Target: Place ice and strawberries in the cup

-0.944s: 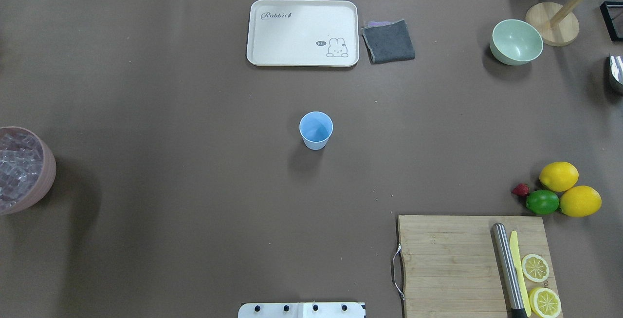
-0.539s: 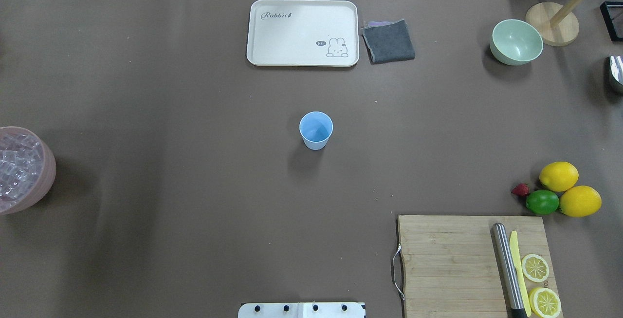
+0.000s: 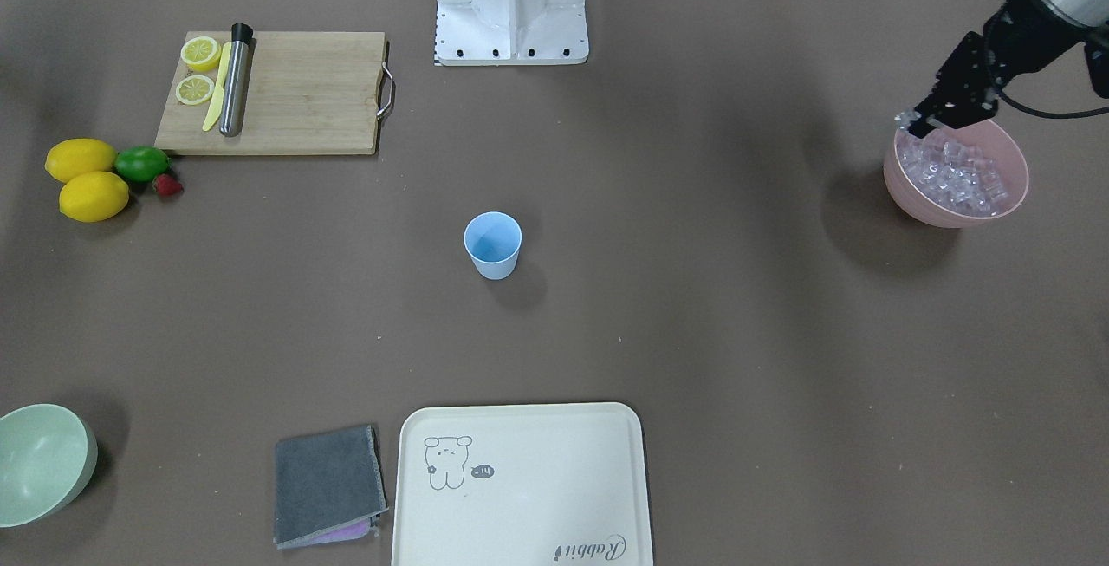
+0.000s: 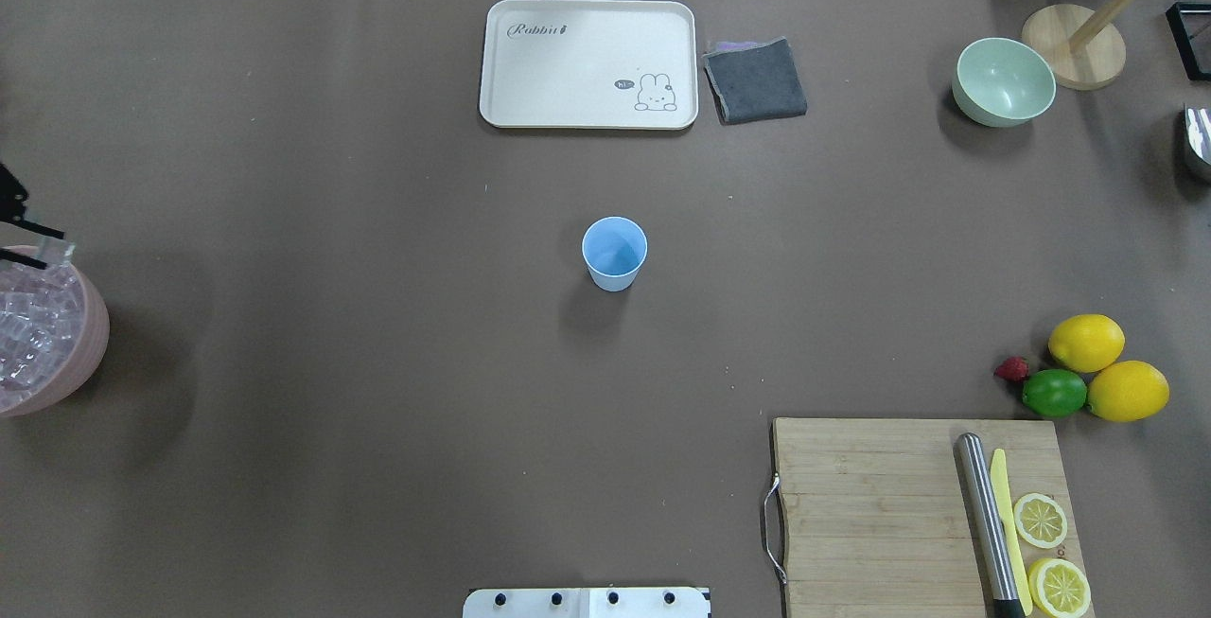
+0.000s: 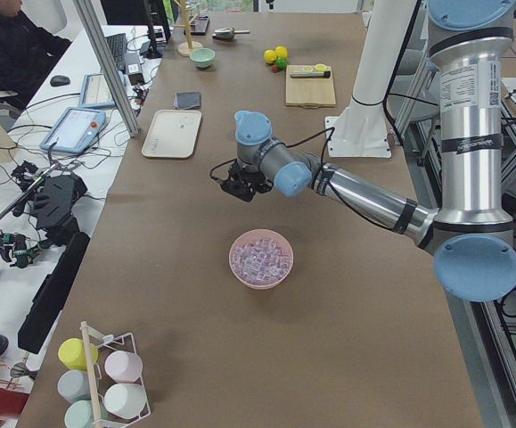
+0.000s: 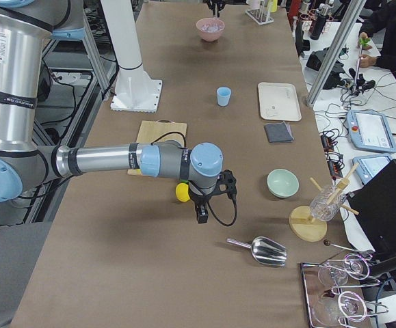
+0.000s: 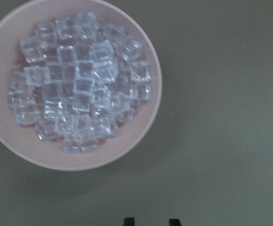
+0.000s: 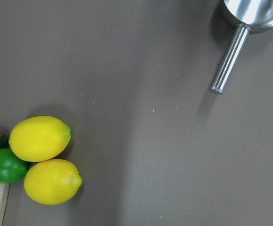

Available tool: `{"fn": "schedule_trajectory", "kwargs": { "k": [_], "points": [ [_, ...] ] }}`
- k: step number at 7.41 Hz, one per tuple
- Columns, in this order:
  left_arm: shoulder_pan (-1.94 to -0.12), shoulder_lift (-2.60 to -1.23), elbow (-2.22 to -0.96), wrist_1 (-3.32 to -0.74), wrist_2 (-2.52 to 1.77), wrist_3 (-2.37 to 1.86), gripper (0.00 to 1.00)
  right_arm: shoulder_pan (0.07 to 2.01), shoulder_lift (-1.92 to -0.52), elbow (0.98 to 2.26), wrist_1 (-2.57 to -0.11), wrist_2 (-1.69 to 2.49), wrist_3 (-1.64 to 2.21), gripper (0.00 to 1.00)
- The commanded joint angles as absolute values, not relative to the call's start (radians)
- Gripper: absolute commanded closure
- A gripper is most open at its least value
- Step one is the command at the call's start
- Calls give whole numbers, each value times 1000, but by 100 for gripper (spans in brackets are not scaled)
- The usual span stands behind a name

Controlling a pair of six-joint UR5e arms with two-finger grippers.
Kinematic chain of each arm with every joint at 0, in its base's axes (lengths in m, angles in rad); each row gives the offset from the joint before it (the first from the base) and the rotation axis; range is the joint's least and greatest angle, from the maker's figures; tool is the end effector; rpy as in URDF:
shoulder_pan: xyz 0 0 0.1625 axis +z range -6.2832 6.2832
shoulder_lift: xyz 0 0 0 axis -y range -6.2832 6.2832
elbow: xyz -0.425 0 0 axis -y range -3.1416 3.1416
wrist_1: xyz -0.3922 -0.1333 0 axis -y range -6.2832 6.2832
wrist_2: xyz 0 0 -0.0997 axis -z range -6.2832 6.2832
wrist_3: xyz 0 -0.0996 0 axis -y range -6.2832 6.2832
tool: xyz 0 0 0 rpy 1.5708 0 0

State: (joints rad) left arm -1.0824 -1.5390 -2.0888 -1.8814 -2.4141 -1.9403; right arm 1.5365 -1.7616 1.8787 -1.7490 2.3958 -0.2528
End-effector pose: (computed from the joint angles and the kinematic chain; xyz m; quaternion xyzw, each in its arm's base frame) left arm 0.1593 -0.4253 0.3790 -0.2300 0.4633 -0.4395 0.7343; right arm 0.0462 -0.4061 0.6075 0.0159 -0.4014 -0.1189 0.9080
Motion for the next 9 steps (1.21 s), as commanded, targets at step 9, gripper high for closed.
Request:
{"fn": "schedule_trajectory", "kwargs": {
  "k": [9],
  "points": [
    [-555, -2358, -1716, -1617, -1858, -1322, 100, 1465, -1763, 1864, -1707, 2398, -276, 0]
  ]
}}
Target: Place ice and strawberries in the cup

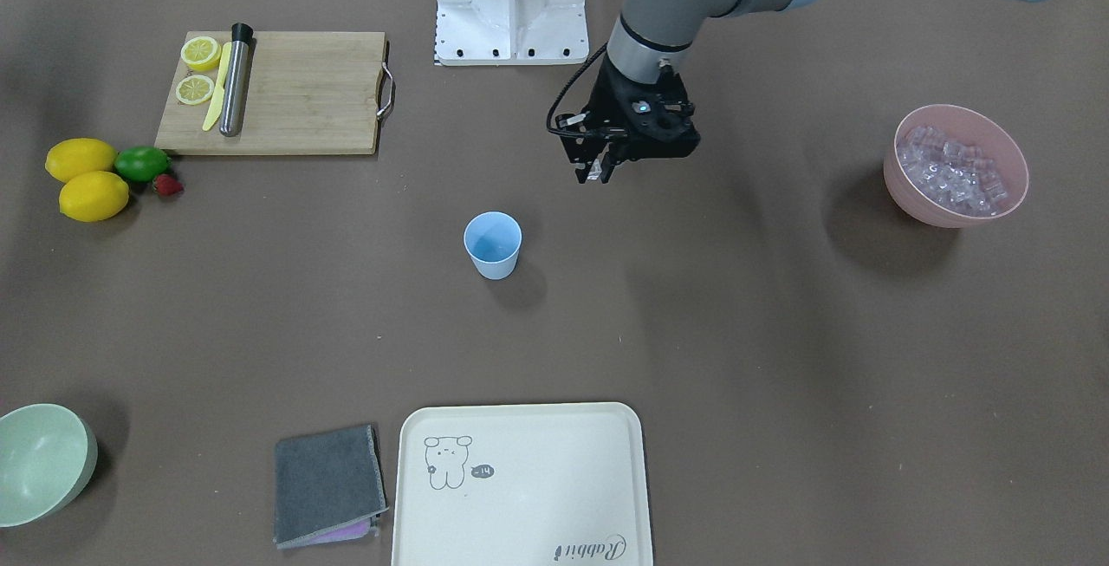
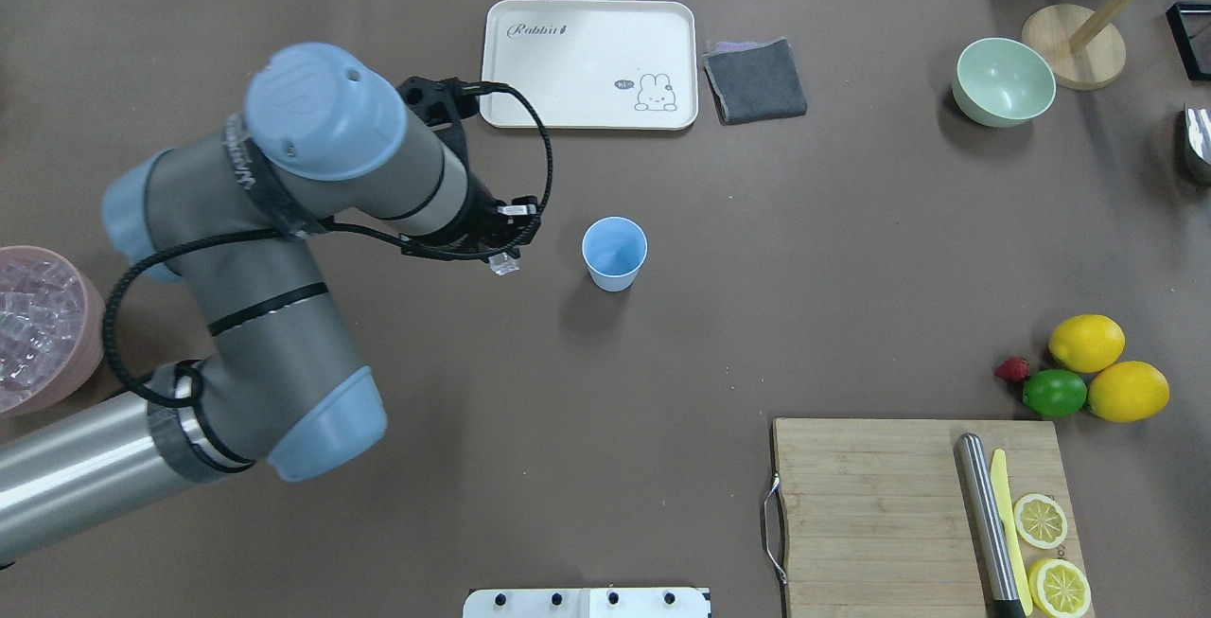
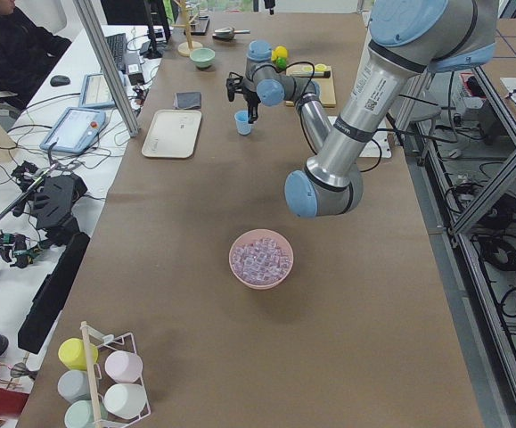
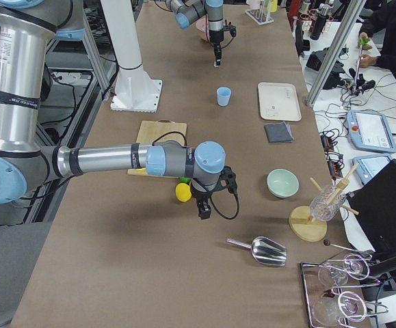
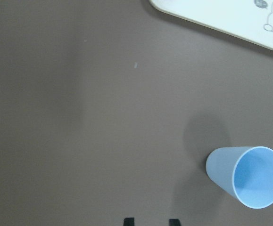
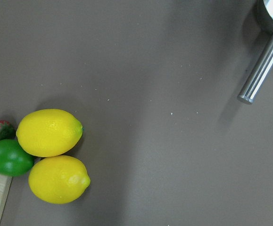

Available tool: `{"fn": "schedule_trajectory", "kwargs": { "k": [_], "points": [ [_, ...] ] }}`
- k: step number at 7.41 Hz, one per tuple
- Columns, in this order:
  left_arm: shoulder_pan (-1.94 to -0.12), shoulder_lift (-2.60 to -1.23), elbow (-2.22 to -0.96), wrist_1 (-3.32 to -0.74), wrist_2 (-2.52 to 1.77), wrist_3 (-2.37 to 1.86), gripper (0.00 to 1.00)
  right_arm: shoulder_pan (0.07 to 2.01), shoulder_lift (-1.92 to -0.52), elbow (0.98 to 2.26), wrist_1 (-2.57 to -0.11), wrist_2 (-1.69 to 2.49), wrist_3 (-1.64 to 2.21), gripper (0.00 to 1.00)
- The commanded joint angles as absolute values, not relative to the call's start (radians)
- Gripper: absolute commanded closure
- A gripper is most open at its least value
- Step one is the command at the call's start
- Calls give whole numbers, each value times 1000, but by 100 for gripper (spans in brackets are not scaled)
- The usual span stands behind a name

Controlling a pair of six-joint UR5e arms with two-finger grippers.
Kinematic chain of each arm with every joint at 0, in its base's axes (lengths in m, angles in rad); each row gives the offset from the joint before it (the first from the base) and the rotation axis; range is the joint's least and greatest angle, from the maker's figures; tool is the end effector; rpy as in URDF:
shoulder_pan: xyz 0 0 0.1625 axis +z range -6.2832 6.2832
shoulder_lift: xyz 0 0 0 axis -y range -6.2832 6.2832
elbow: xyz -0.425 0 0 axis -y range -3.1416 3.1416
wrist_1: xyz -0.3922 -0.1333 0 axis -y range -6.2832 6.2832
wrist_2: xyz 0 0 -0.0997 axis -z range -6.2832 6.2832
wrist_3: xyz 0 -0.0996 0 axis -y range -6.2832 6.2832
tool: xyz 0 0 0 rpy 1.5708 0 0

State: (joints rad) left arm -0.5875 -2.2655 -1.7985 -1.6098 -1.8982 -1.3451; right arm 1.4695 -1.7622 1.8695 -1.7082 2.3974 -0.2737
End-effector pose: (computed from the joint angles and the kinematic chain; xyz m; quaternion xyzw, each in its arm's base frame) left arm 0.4793 -0.4409 0.1486 0.0477 0.4762 -0.0833 0.8741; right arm 0.0186 -0.4107 0.6082 0.0208 -0.4013 -0.1647 0.9008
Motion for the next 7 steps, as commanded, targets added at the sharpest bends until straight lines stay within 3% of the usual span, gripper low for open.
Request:
{"fn": "schedule_trajectory", "kwargs": {
  "k": [1, 5, 6, 7],
  "points": [
    [-548, -2444, -1606, -1638, -1844, -1325, 100, 1465, -1763, 1864, -1707, 2399, -276, 0],
    [-538, -2453, -1508, -1746, -1830, -1321, 100, 1465, -1769, 1862, -1709, 2405, -275, 0],
    [-537, -2448, -1508, -1744, -1829, -1321, 40, 1465, -1769, 1862, -1709, 2407, -275, 0],
    [-532, -2450, -1508, -1744, -1819, -1321, 3, 1465, -1769, 1862, -1709, 2408, -272, 0]
  ]
}}
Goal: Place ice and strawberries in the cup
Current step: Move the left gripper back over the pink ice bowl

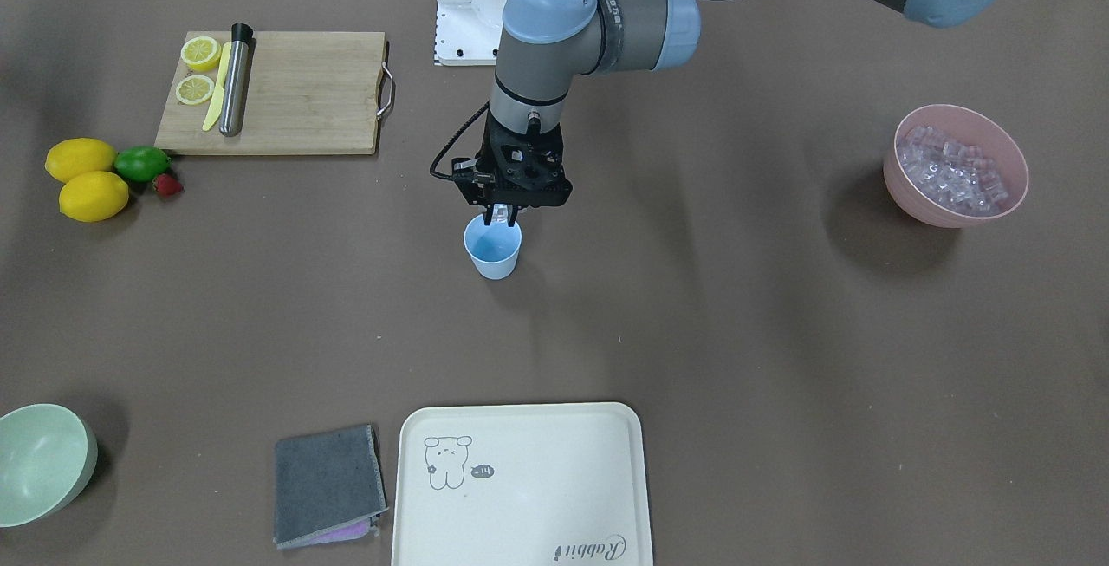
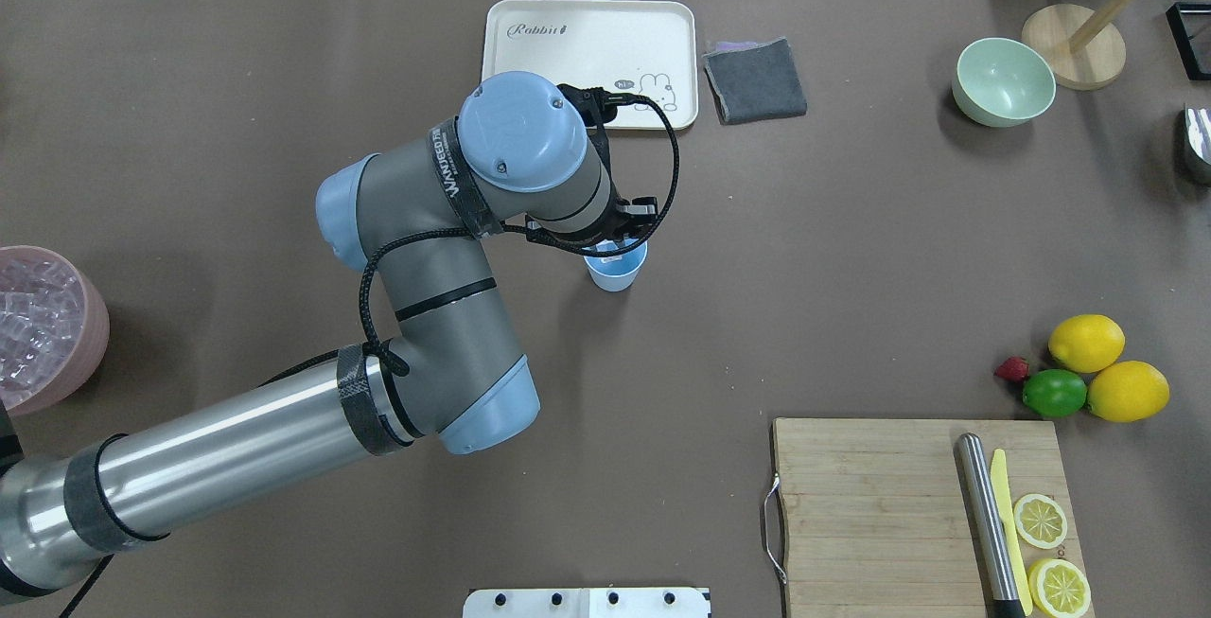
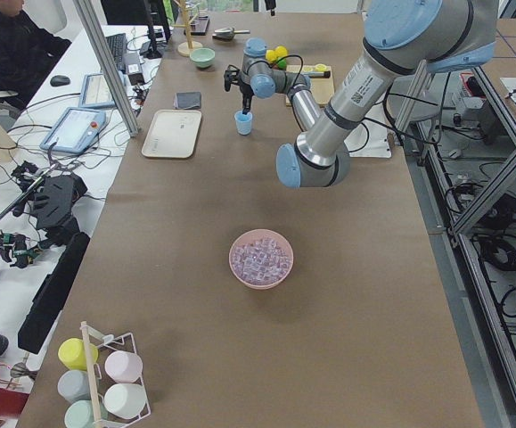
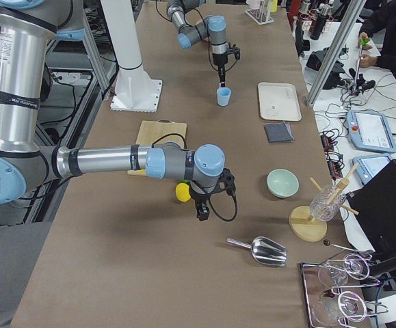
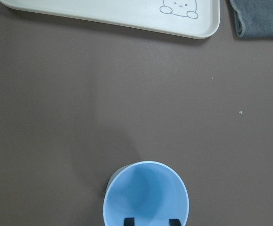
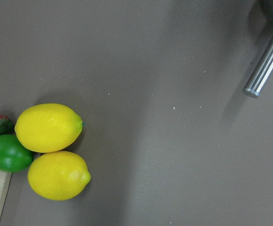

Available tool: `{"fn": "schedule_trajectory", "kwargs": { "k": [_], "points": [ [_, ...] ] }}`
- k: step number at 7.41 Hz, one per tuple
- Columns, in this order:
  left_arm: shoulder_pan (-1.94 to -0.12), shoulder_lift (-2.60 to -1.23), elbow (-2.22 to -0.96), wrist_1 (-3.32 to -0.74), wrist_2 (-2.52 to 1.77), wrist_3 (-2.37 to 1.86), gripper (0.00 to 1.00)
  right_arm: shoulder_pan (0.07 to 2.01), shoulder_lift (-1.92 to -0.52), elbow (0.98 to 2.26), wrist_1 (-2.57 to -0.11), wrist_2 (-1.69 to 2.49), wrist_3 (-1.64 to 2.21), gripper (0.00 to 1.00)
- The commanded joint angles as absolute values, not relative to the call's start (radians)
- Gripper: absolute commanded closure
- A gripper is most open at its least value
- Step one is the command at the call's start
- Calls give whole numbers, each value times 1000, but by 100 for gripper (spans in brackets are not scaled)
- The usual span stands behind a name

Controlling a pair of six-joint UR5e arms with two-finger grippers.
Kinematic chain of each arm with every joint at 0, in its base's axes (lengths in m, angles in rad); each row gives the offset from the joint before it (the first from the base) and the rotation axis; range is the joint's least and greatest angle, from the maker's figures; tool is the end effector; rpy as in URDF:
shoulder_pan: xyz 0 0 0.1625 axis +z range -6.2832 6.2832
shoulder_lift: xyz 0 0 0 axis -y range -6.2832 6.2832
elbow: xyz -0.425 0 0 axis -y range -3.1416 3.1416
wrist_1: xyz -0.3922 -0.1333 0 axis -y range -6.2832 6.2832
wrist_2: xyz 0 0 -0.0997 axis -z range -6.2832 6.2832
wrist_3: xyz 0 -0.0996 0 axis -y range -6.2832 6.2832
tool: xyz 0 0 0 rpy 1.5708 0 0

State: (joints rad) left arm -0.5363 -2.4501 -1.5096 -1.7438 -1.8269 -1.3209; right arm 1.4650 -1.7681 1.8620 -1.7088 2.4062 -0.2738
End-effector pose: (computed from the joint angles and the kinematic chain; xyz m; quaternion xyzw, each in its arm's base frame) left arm 0.5729 -0.4663 0.1166 0.0769 0.4787 -0.0644 0.8722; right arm 0.0165 -0.4078 0.6136 0.0139 -0.4058 -0.1636 0.8991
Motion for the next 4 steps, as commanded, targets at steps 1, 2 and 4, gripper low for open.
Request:
{"fn": "schedule_trajectory", "kwargs": {
  "k": [1, 2, 4],
  "points": [
    [-529, -2451, -1512, -1741, -1790, -1321, 3, 1465, -1769, 1862, -1709, 2419, -272, 0],
    [-540, -2445, -1537, -1733, -1795, -1312, 3, 1465, -1769, 1862, -1709, 2427, -272, 0],
    [-632, -2217, -1732, -1712, -1815, -1037, 3, 1462, -1767, 1861, -1707, 2434, -275, 0]
  ]
}}
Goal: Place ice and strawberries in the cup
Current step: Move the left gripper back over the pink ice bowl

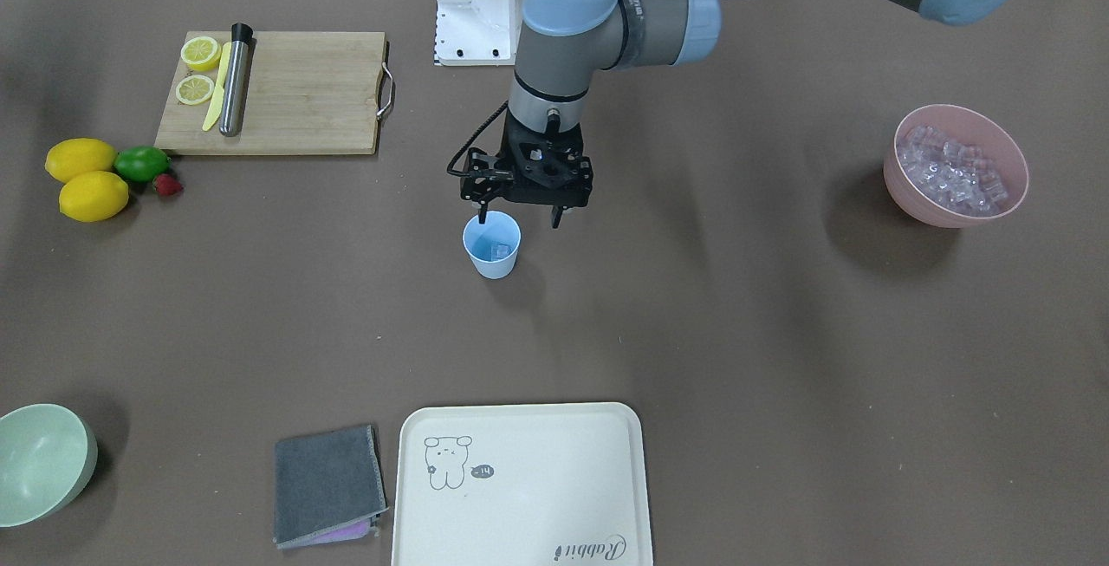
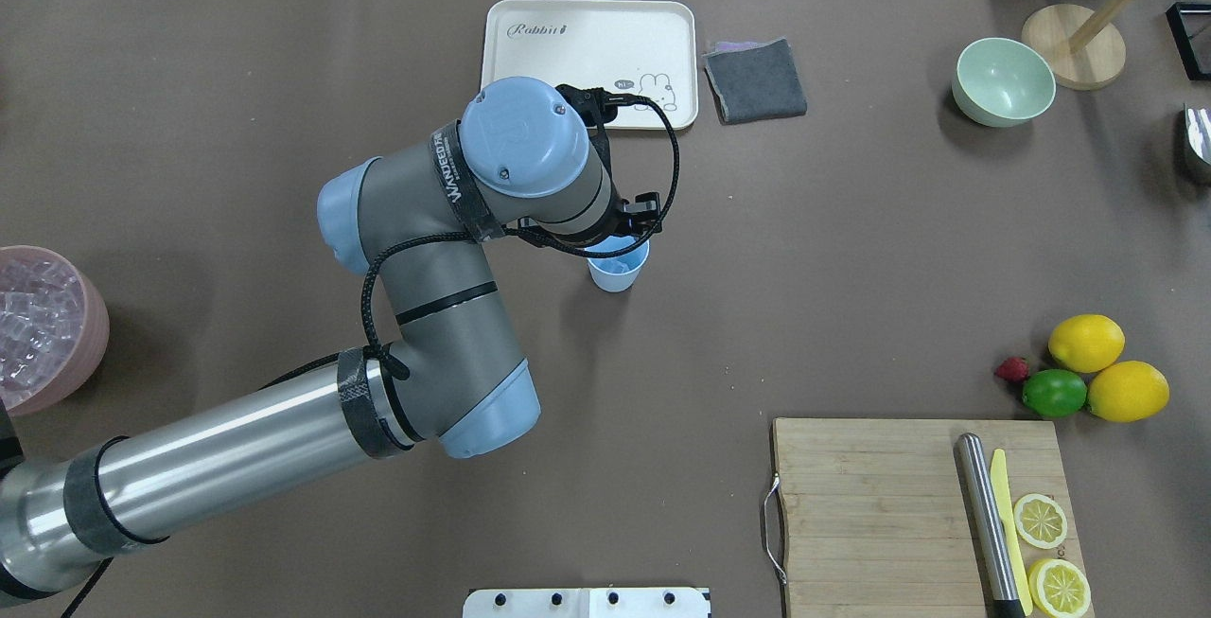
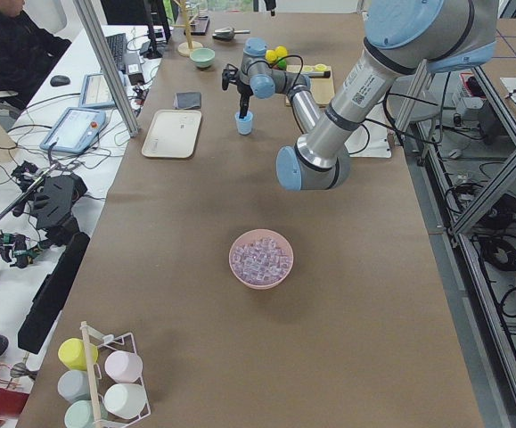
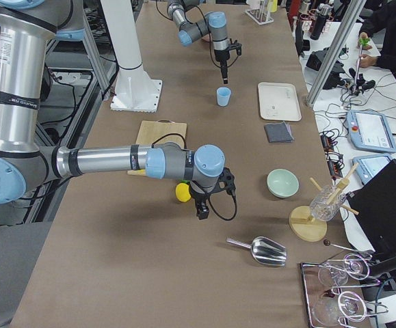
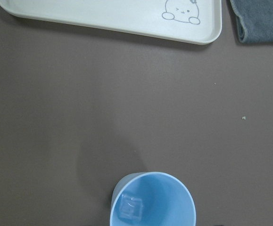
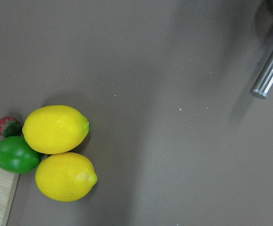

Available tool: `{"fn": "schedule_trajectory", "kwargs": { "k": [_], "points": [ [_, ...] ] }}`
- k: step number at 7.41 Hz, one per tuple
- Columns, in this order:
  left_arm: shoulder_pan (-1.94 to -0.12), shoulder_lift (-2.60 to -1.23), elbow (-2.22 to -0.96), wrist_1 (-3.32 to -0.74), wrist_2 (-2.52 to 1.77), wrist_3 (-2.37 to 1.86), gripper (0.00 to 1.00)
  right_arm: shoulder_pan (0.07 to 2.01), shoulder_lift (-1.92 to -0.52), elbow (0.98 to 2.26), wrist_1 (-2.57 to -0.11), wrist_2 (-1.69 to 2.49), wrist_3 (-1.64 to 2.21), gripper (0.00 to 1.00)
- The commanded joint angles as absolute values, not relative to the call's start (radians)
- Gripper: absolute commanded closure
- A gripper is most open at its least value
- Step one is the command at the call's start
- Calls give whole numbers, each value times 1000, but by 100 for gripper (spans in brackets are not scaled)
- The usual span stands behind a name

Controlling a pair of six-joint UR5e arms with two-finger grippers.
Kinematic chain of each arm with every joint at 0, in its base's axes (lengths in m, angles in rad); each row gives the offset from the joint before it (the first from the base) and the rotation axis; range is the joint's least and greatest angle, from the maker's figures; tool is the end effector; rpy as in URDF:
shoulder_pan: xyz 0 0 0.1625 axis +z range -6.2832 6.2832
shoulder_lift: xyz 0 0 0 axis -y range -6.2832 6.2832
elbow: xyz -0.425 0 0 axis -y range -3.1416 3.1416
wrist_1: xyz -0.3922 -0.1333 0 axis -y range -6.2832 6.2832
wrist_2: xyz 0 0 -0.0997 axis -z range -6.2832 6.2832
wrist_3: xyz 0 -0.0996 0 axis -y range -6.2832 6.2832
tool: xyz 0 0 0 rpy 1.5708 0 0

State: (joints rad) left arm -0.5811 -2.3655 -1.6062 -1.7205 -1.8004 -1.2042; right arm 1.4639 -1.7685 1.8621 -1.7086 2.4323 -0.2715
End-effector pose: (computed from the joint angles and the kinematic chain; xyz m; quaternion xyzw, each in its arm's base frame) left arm 0.5278 -0.4790 0.1420 0.1234 0.4621 -0.0402 0.8773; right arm 0.0143 -0.4076 0.6118 0.0143 -0.4177 -0.1618 0.8940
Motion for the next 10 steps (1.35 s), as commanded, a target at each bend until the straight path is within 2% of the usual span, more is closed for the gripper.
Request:
{"fn": "schedule_trajectory", "kwargs": {
  "k": [1, 4, 6, 8, 10],
  "points": [
    [-696, -2112, -1803, -1715, -1871, -906, 3, 1460, -1767, 1861, -1707, 2433, -275, 0],
    [-915, -1751, -1955, -1732, -2033, -534, 3, 1421, -1769, 1841, -1637, 2434, -272, 0],
    [-1009, -1601, -1956, -1781, -2114, -360, 3, 1401, -1767, 1810, -1573, 2436, -272, 0],
    [-1038, -1398, -1951, -1950, -2112, -265, 2, 1399, -1769, 1775, -1517, 2436, -272, 0],
    [-1039, -1315, -1905, -2067, -2111, -213, 2, 1397, -1770, 1747, -1497, 2434, -270, 0]
  ]
}}
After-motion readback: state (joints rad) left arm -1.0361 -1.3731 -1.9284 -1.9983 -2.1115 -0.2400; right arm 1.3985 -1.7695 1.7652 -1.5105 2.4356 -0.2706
